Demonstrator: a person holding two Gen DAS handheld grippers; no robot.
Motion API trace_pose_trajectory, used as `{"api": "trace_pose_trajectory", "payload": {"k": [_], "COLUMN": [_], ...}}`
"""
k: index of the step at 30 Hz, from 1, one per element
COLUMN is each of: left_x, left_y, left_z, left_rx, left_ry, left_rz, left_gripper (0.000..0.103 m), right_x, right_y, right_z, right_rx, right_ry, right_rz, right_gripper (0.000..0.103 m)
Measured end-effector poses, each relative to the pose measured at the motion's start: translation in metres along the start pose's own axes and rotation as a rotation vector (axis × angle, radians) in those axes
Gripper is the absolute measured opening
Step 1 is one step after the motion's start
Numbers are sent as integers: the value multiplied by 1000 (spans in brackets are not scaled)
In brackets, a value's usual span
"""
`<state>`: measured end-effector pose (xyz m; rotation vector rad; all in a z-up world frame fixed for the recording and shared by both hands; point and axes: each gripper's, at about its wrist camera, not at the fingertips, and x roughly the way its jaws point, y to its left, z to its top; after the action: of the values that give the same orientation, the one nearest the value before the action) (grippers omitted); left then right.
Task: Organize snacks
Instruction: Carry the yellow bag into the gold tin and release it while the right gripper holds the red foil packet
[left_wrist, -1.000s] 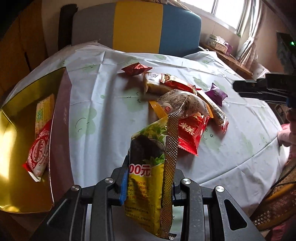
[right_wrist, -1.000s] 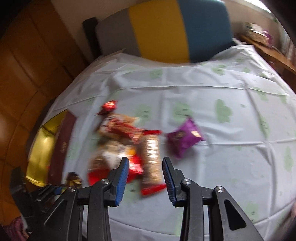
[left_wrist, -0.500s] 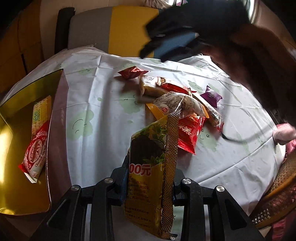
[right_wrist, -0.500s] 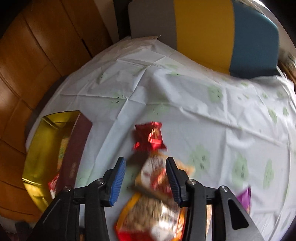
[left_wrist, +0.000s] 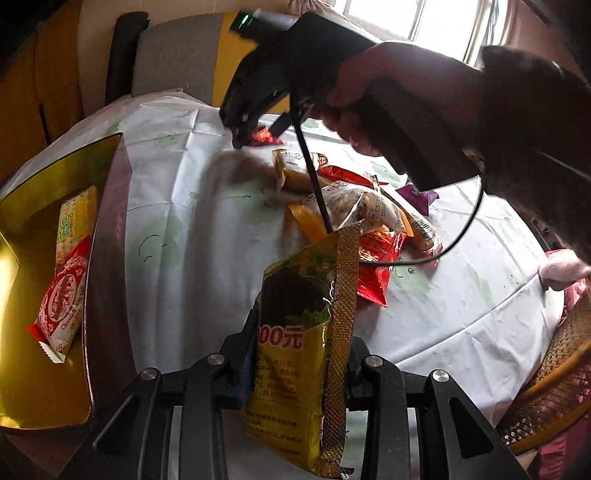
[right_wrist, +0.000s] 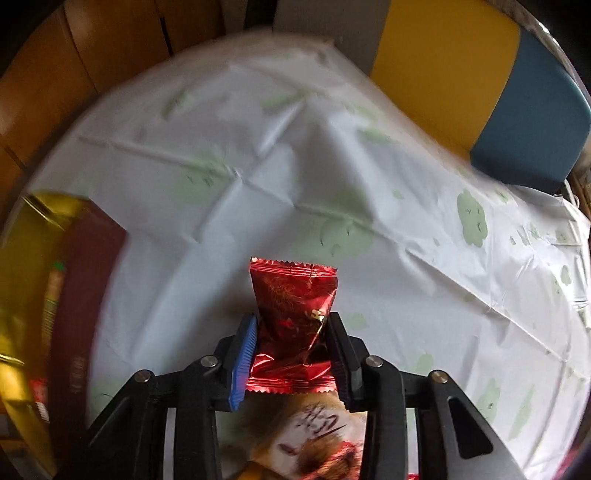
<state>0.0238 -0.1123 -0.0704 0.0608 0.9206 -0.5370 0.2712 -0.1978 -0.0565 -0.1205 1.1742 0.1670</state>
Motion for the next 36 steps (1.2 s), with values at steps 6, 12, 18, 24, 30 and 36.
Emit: {"api": "trace_pose_trajectory", "payload": {"k": [6, 12, 18, 24, 30, 36], "left_x": [1, 1, 0, 1, -6, -37], "left_y": [0, -2, -3, -9, -12, -9], "left_z": [-1, -3, -3, -2, 1, 9], "left_rx": [1, 5, 7, 22, 32, -1], "left_ry": [-7, -9, -6, 3, 9, -34], "left_rz": [9, 27, 43, 74, 79, 21], "left_gripper": [35, 35, 35, 35, 33, 33], "right_x": [-51, -95, -114, -99, -69, -71], "right_y": [-8, -16, -31, -37, -27, -24], "right_z": [-23, -73, -144, -199, -216, -216], "right_rx": [16, 12, 43, 78, 19, -4], "right_ry": [-97, -141, -100, -6, 89, 82], "right_rz": [20, 36, 62, 82, 27, 28], "right_gripper": [38, 38, 38, 38, 38, 38]}}
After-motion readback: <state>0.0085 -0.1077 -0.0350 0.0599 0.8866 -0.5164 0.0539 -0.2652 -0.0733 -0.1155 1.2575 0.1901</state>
